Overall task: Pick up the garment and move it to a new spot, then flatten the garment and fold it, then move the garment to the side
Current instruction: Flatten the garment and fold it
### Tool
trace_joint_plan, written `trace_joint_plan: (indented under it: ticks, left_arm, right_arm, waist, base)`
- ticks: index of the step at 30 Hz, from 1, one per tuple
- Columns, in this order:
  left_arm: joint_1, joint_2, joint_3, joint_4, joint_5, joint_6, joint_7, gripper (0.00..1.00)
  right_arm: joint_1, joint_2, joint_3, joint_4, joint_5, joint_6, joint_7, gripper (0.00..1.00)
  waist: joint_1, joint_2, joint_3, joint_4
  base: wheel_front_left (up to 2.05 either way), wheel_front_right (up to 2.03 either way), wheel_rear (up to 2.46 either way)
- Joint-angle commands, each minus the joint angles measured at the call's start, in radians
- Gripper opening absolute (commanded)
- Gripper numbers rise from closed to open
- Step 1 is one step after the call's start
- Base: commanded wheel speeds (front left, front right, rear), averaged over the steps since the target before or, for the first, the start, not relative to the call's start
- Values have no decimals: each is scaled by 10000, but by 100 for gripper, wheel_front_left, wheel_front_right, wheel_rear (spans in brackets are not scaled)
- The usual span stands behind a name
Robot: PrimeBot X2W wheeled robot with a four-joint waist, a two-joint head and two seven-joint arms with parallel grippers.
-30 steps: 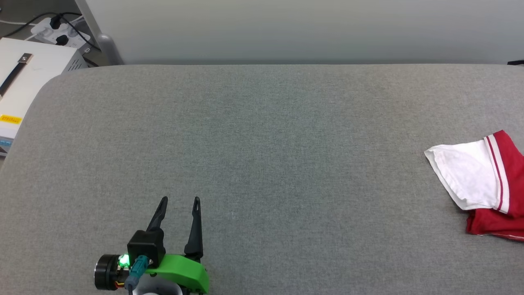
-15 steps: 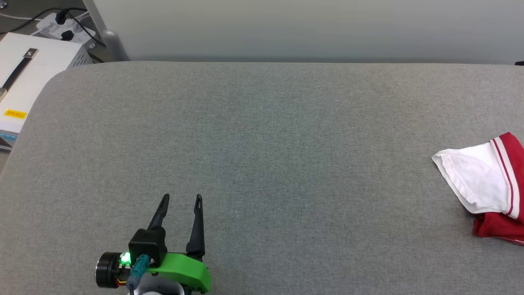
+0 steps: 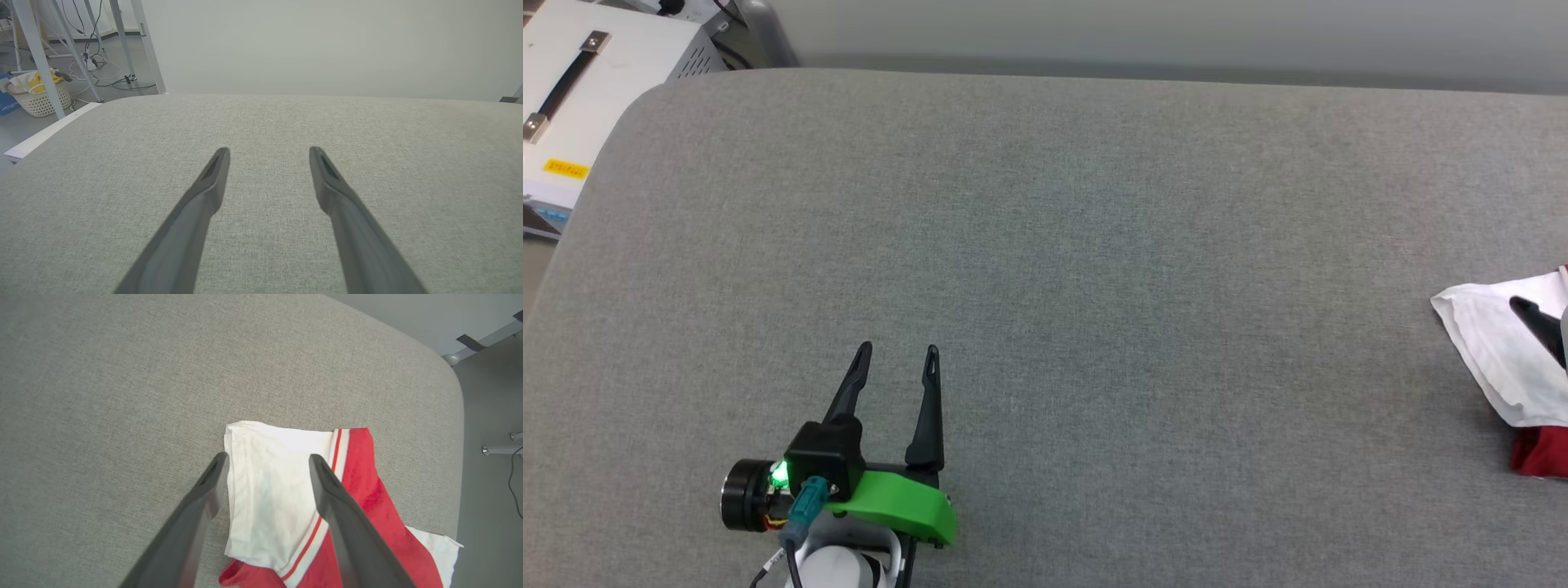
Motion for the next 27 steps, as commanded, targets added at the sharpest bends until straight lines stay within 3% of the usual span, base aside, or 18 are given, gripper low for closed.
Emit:
trace_joint_plan:
  ticks: [1,6,14,16,21,27]
  left_arm:
    - [-202,-39,-13,-26,-115,50,-57,100]
    - [-427,-39,-140,-57,-207,96,-57,100]
    - [-744,-39,-302,-27,-303,184,-57,100]
    - [-717,-39,-294,6,-294,193,-57,100]
    - [-570,-39,-194,45,-218,180,-57,100]
    - [-312,-39,-129,45,-153,143,-57,100]
  right_arm:
    - [-260,-70,209,232,169,-9,282,100]
    - [-869,-9,840,1504,353,-9,734,100]
    - [-1335,472,1819,3989,373,-9,70,100]
    - [-1327,486,1844,4323,436,-9,-290,0]
    - [-1344,404,1831,4557,798,-9,-1439,0]
    - [-1409,371,1556,3785,1536,-9,-3141,0]
  waist:
    - [0,0,336,242]
    - [0,0,798,448]
    - [0,0,1185,649]
    - [0,0,1075,624]
    - [0,0,703,489]
    - [0,0,201,327]
  base:
    - [0,0,0]
    - [0,0,0]
    - [0,0,0]
    - [0,0,0]
    - [0,0,0]
    - [0,0,0]
